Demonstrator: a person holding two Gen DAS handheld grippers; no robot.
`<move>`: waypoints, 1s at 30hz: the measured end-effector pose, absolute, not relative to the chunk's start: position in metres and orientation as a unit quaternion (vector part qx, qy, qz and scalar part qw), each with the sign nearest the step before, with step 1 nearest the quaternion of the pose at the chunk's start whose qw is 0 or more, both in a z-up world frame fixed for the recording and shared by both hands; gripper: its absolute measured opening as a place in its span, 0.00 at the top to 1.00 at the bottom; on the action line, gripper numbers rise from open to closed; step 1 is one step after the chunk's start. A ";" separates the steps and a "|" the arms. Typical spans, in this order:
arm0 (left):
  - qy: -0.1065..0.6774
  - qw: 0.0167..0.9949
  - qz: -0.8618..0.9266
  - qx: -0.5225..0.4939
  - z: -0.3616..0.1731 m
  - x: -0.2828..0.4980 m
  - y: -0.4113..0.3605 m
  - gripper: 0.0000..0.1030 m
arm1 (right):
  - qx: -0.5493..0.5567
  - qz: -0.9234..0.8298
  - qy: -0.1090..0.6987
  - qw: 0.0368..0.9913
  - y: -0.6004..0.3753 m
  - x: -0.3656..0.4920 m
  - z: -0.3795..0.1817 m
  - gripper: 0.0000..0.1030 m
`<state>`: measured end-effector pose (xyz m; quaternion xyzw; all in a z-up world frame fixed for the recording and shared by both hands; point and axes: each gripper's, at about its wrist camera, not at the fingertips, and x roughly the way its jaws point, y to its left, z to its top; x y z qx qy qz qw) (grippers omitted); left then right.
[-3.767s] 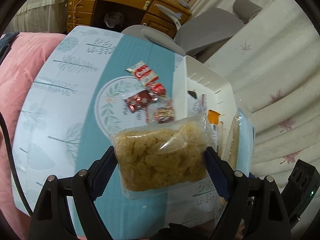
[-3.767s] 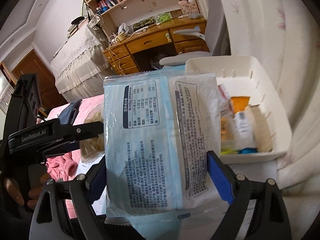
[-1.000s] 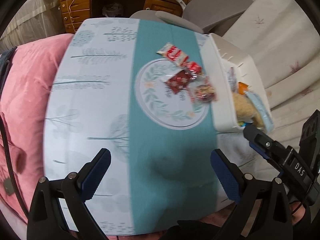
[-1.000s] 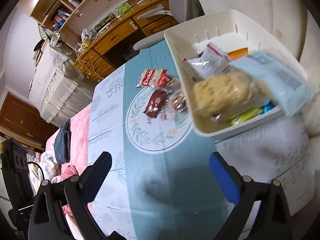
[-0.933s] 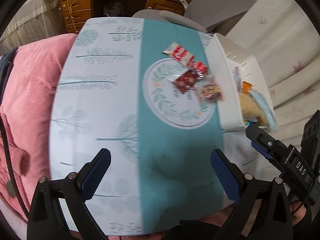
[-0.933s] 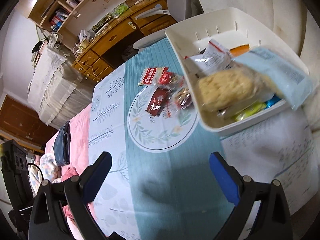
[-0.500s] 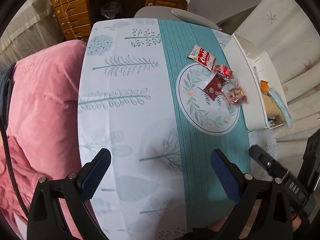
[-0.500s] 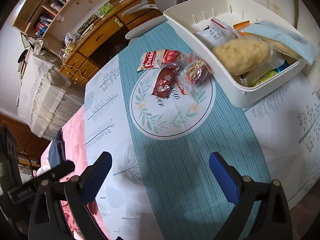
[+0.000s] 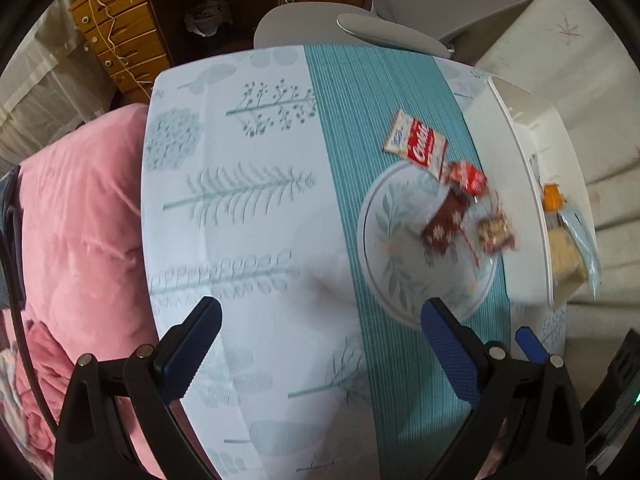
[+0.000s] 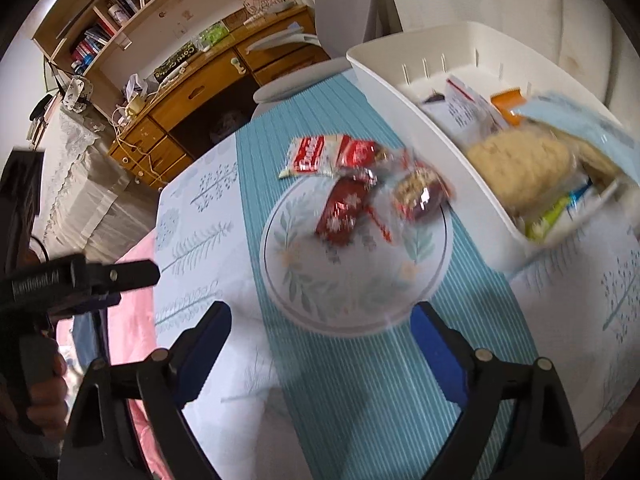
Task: Organize snacks
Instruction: 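Move both open tools back to the remaining snacks on the table, then grasp the red-white Cookies pack with the left tool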
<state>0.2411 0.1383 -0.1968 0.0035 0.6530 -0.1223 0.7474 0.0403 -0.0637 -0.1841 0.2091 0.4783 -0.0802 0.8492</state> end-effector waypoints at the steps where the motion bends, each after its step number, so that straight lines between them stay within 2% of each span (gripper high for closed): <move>1: 0.654 0.747 -0.121 0.006 -0.197 0.250 0.134 0.04 | 0.206 -0.082 0.475 0.852 -0.065 0.045 -0.185 0.12; 17: 0.663 0.734 -0.144 0.018 -0.232 0.358 0.056 0.04 | 0.119 -0.103 0.455 0.877 -0.066 0.114 -0.236 0.29; 30: 0.686 0.707 -0.166 0.043 -0.295 0.386 -0.001 0.04 | 0.078 -0.077 0.456 0.883 -0.062 0.132 -0.262 0.32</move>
